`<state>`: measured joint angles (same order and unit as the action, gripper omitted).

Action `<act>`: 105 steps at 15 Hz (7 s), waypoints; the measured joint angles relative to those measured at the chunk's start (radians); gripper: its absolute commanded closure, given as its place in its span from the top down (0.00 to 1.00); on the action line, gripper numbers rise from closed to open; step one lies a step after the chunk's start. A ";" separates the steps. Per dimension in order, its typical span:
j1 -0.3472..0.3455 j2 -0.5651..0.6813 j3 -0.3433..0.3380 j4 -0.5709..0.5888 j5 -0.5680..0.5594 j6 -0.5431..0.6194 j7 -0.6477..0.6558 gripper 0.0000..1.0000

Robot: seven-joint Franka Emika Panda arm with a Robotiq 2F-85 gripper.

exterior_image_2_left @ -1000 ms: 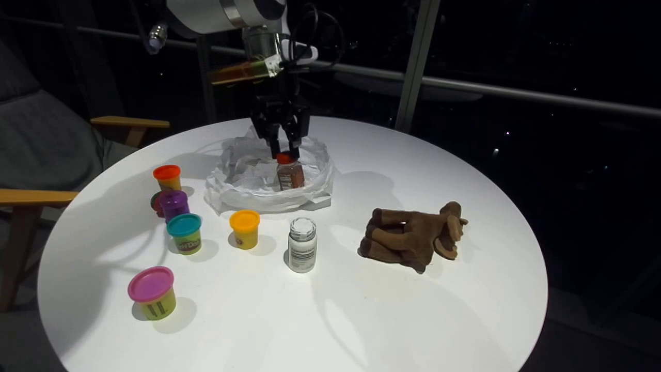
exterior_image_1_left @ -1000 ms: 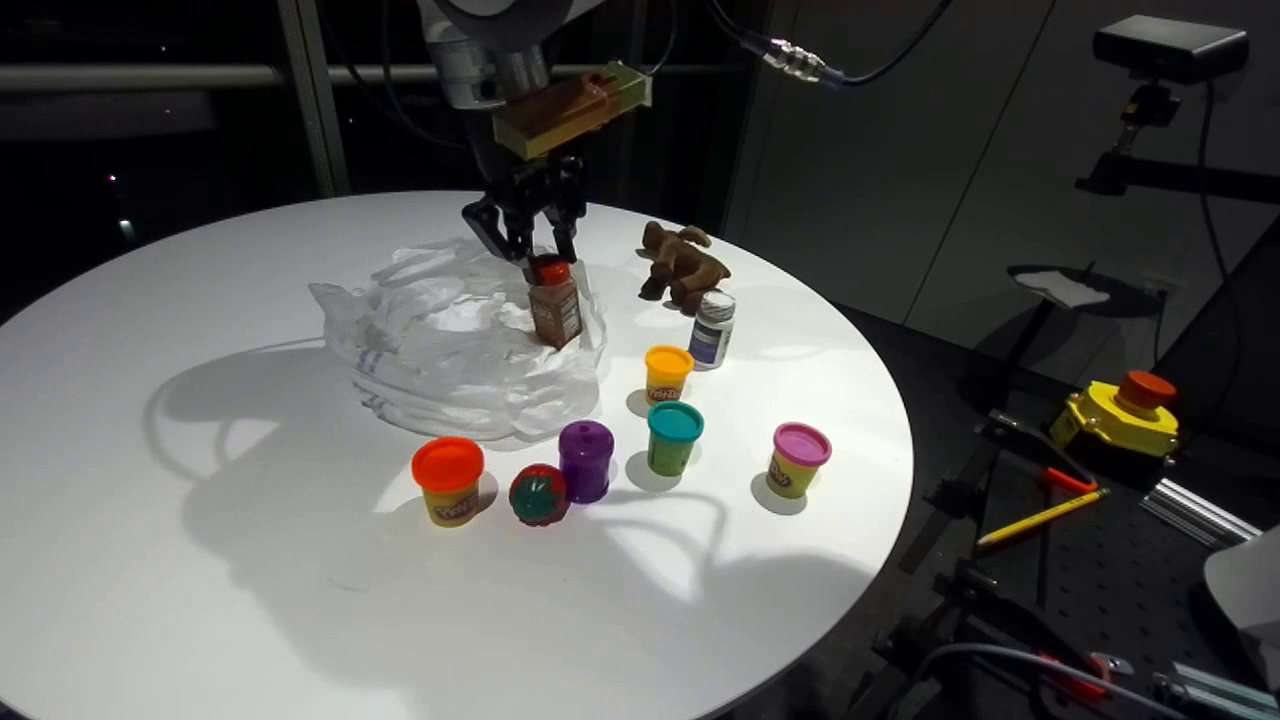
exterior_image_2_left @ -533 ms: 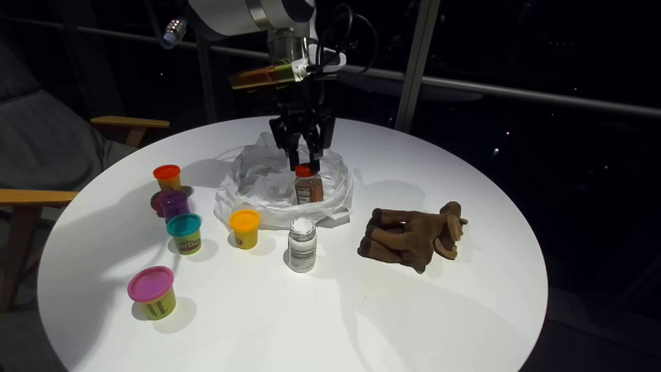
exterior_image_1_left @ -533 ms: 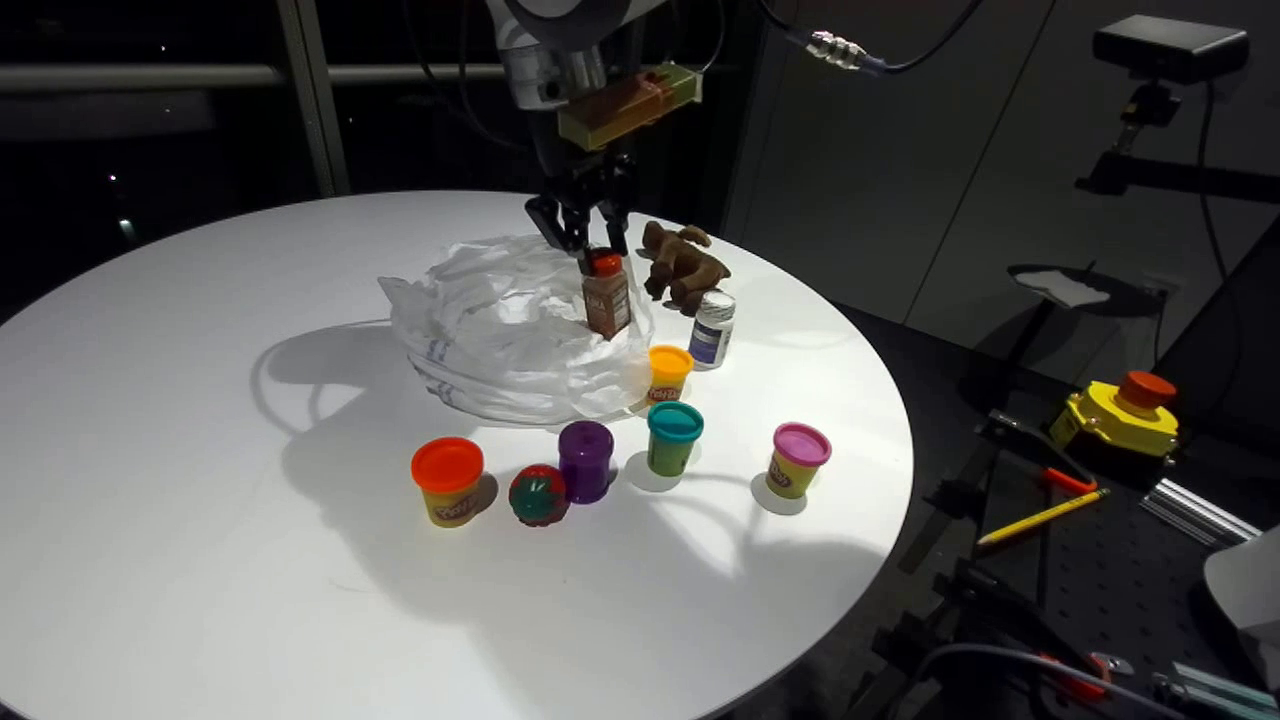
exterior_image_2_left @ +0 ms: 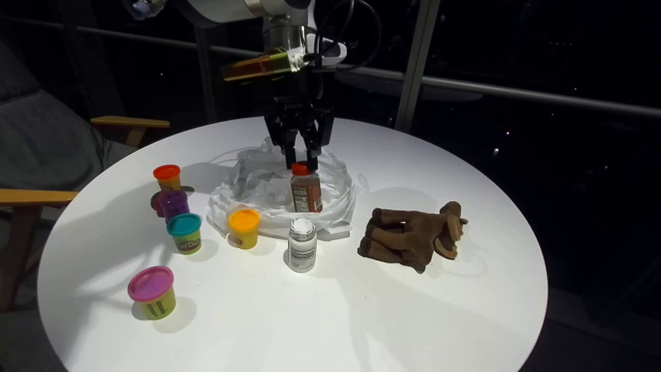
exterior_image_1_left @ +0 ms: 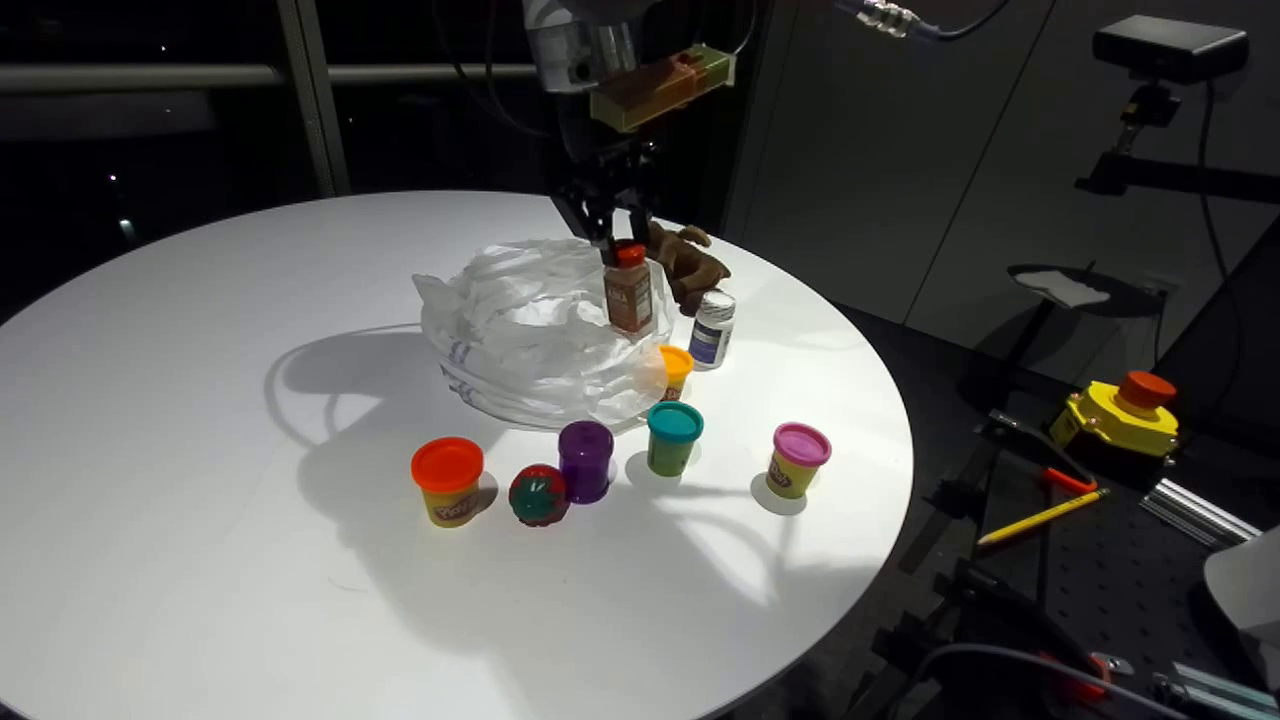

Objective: Place the containers and strawberry toy in the white plastic

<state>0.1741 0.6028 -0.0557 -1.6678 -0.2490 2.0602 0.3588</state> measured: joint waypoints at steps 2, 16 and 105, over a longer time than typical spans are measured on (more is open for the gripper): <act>0.003 -0.030 0.007 -0.001 0.000 0.041 0.000 0.23; 0.003 0.035 0.114 -0.002 0.172 0.138 -0.082 0.23; -0.077 -0.051 0.084 -0.202 0.209 0.300 -0.263 1.00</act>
<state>0.0967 0.5521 0.0278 -1.8699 -0.0397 2.3603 0.0961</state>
